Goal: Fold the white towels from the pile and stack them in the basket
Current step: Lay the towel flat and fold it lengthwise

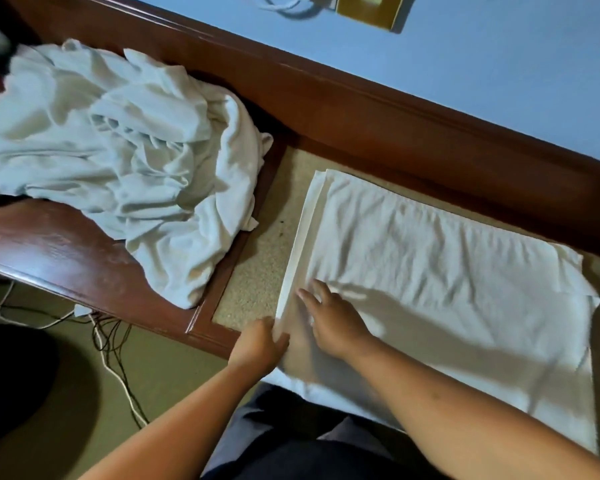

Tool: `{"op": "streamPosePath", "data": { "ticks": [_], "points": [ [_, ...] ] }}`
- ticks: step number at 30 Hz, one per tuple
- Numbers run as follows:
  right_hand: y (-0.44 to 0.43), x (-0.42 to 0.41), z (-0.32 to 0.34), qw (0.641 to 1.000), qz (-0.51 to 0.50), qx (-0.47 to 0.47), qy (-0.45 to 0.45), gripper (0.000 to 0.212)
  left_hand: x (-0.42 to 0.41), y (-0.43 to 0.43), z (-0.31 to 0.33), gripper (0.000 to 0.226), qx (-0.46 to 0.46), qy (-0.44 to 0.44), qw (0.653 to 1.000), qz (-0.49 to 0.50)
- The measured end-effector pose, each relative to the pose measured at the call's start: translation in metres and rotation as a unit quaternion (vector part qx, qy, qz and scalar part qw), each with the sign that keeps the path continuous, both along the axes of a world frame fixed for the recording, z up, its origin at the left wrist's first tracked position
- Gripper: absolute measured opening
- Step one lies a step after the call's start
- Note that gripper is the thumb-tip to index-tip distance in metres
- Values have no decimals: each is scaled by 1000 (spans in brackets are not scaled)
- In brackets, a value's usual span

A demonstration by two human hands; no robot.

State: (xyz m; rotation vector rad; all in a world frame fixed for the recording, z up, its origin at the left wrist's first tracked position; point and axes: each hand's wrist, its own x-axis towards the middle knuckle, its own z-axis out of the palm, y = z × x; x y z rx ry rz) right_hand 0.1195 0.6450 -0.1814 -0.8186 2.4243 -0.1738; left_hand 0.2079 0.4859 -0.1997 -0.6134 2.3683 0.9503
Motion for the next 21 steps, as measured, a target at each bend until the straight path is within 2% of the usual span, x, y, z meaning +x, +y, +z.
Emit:
{"op": "streamPosePath", "data": {
  "ticks": [3,6,8,10,12,14,16,18,21],
  "points": [
    [-30,-2,1,991,131,-14,-16,73,25,-16,-5,25,67,32,996,58],
    [-49,1,-1,977,203,46,-39,84,49,-24,-14,24,119,31,989,83],
    [-56,2,-2,975,203,81,-35,76,59,-24,-18,34,116,5,992,55],
    [-58,2,-1,975,203,90,-20,55,68,-19,-20,43,65,-32,997,-5],
    [-56,1,6,972,216,96,2,32,74,-12,-21,39,17,-53,997,-43],
    [-45,2,13,971,214,107,12,19,79,1,-17,30,24,-35,998,-44],
    [-23,4,19,984,151,97,-2,15,81,22,-6,21,57,-3,997,-42],
    [13,7,26,994,65,83,-29,21,82,53,5,17,64,13,995,-76],
    [89,17,41,990,57,116,49,17,86,117,16,22,32,-7,983,-183]
  ]
}}
